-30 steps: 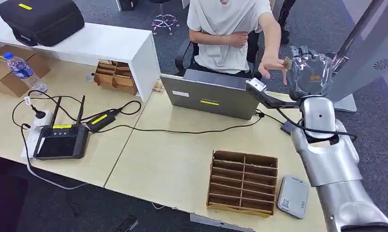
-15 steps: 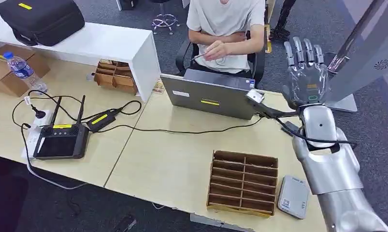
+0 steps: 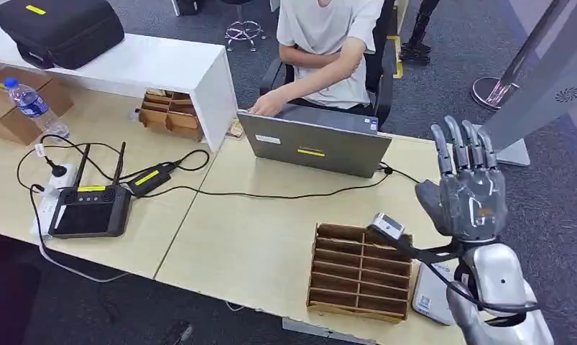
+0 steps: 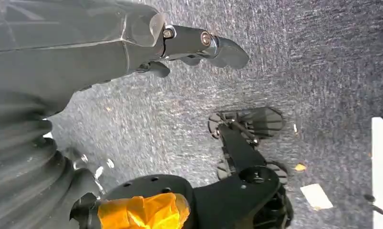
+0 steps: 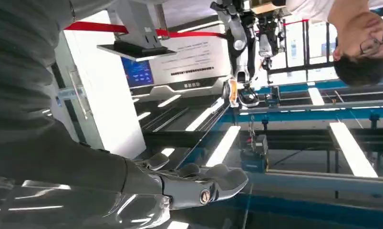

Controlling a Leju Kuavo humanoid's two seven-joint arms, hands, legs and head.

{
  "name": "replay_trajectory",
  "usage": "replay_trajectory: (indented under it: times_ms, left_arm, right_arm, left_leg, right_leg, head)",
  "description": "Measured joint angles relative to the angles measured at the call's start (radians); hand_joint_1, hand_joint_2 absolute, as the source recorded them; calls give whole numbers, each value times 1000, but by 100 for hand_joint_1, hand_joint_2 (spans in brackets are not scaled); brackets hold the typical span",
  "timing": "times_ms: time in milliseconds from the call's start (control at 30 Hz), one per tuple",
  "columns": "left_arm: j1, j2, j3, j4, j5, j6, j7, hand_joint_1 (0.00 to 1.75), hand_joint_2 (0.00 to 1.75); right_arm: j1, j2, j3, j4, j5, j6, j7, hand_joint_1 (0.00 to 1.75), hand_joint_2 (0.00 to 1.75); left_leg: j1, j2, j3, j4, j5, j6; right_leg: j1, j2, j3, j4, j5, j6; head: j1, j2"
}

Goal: Pass the card to the sensor for recognition and then transmit it.

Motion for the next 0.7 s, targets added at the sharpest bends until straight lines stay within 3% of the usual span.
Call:
replay_trajectory:
  times_ms: [300,533,700]
  left_arm:
    - [2,-13,50,0,39,-17,-25,0,175]
    - [2,-16,82,0,59,-10,-42,0,175]
    - [2,-16,98,0,62,-10,-50,0,175]
  right_arm:
    - [180,-63,-14,-179,-19,-10,-32,0,175]
    - [236,-131,-5,-224,-91,153,-32,0,175]
    - [235,-187,7,-209,-138,214,-34,0,175]
  left_leg:
    - [0,0,0,0,0,0]
    - [0,0,0,0,0,0]
    - [0,0,0,0,0,0]
  right_leg:
    - [0,0,0,0,0,0]
    - [0,0,0,0,0,0]
    - [0,0,0,0,0,0]
  head:
    - [0,0]
    - [0,0]
    - [0,0]
